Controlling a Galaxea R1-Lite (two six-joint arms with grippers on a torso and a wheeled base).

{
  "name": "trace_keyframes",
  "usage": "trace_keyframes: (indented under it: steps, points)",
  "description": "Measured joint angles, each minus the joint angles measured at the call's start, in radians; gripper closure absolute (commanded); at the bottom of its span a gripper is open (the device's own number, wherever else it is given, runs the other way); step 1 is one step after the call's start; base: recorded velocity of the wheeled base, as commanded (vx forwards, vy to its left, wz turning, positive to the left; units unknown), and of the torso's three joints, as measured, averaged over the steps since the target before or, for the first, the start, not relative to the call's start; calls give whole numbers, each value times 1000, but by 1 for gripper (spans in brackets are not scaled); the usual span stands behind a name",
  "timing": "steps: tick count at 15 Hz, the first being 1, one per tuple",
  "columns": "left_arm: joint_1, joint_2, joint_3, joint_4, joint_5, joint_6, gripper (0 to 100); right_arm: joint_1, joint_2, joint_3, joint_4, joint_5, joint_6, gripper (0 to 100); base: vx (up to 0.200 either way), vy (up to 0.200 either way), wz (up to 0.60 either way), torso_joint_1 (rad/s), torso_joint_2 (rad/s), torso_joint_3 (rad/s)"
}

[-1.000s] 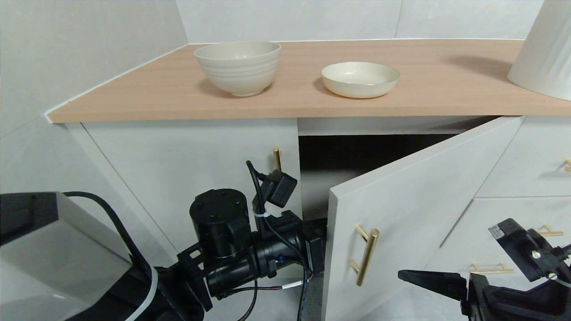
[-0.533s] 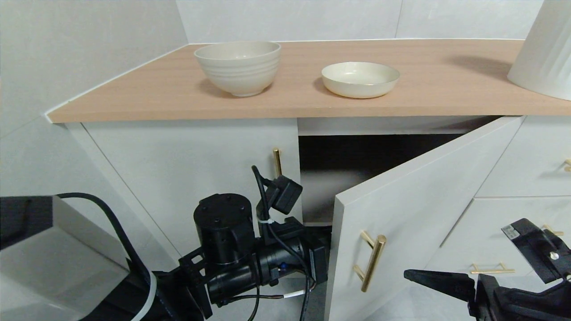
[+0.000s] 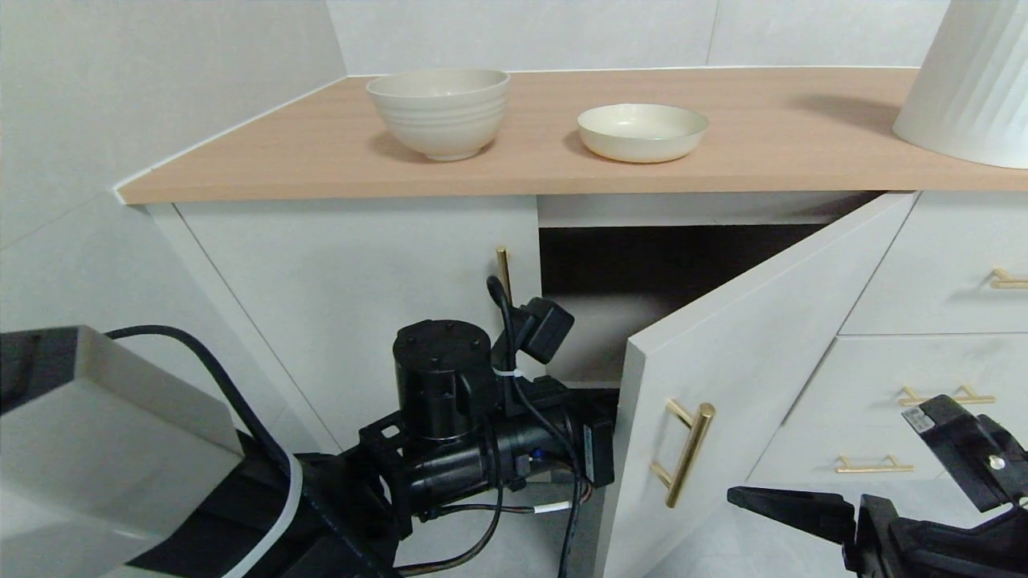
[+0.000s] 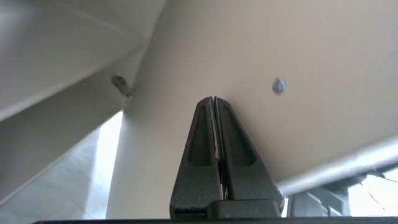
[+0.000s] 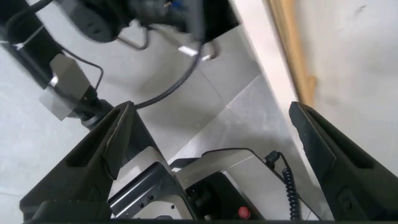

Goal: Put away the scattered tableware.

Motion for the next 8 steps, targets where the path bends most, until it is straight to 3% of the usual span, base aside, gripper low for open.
trace_keyframes:
  steps: [3,7,8]
  points:
    - [-9,13,-28,23,0,0,100,0,-2,1,0,0,0,0,0,0,0,0,0,0]
    - [-13,15,-37,44,3,0,100,0,-3,3,0,0,0,0,-200,0,0,8,4,-2]
    - [-15,16,-41,50,1,0,100,0,-3,3,0,0,-1,0,0,0,0,0,0,0]
